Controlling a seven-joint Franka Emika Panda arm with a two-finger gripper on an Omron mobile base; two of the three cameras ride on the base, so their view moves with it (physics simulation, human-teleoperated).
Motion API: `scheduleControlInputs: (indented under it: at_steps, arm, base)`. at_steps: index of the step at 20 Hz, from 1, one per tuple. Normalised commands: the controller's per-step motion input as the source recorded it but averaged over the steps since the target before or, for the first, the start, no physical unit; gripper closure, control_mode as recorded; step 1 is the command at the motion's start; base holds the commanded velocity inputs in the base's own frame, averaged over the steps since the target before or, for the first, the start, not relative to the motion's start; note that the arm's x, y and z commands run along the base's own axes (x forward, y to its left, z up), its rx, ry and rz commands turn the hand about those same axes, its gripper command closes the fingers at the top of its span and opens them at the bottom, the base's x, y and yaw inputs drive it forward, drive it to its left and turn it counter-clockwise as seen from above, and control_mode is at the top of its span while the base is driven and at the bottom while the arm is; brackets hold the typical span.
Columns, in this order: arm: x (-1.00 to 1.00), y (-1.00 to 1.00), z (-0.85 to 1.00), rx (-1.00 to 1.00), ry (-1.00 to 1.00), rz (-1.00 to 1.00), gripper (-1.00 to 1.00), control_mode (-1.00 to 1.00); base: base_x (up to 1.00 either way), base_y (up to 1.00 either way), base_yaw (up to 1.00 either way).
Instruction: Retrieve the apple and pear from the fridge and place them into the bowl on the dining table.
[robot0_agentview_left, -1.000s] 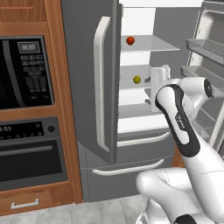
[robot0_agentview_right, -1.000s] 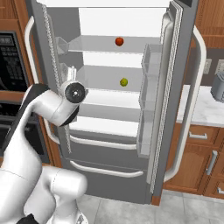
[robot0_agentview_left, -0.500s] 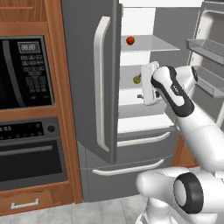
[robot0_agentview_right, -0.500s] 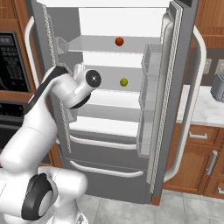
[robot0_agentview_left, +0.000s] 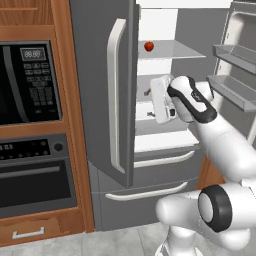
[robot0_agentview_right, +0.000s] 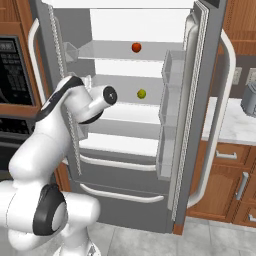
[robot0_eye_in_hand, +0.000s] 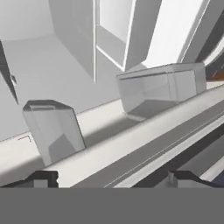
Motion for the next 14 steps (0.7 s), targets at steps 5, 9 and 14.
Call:
scheduleControlInputs:
  at_steps: [5,9,14]
  arm:
    - [-0.05,0.14,0.05,0.03,-0.06,0.01,-1.00,-1.00]
    - [-0.53,0.66,0.00,0.00,-0.05,0.10,-1.00,-1.00]
    - [-0.83,0.71,0.17,0.00,-0.12,0.14,-1.00,-1.00]
  base:
    - [0.00,0.00,0.00]
    - [0.00,0.00,0.00]
    - [0.00,0.00,0.00]
